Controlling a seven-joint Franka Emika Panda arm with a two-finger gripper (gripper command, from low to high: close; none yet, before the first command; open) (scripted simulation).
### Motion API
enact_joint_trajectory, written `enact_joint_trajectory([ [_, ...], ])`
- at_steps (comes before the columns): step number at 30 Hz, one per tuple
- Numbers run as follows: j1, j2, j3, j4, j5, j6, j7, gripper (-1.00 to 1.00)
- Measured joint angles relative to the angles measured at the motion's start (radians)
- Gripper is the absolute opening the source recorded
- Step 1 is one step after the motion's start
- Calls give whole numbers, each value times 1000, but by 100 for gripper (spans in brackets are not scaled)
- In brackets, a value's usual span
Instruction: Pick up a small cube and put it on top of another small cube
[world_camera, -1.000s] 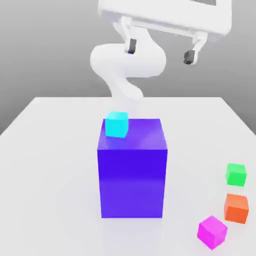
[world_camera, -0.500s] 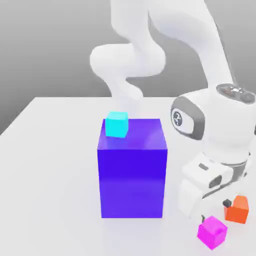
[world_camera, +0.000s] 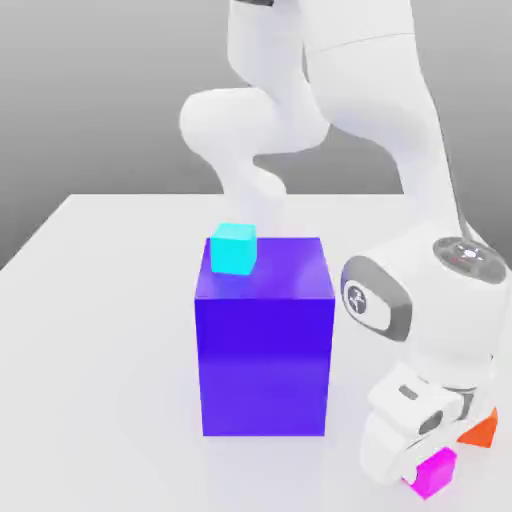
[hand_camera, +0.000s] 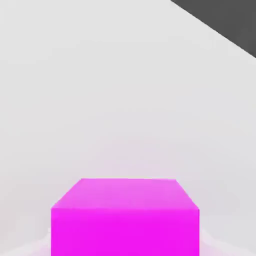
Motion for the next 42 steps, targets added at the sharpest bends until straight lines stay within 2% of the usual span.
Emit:
enact_joint_trajectory([
  [10, -71, -74, 93, -21, 81, -81, -63, -100],
  [19, -83, -187, 111, -45, 96, -141, -67, -100],
  [28, 33, -372, 276, -151, 252, -201, 60, -100],
  [33, 144, -457, 344, -222, 315, -207, 158, -100],
  [38, 249, -519, 376, -297, 340, -192, 278, -100],
  [42, 245, -499, 370, -300, 303, -163, 326, -100],
])
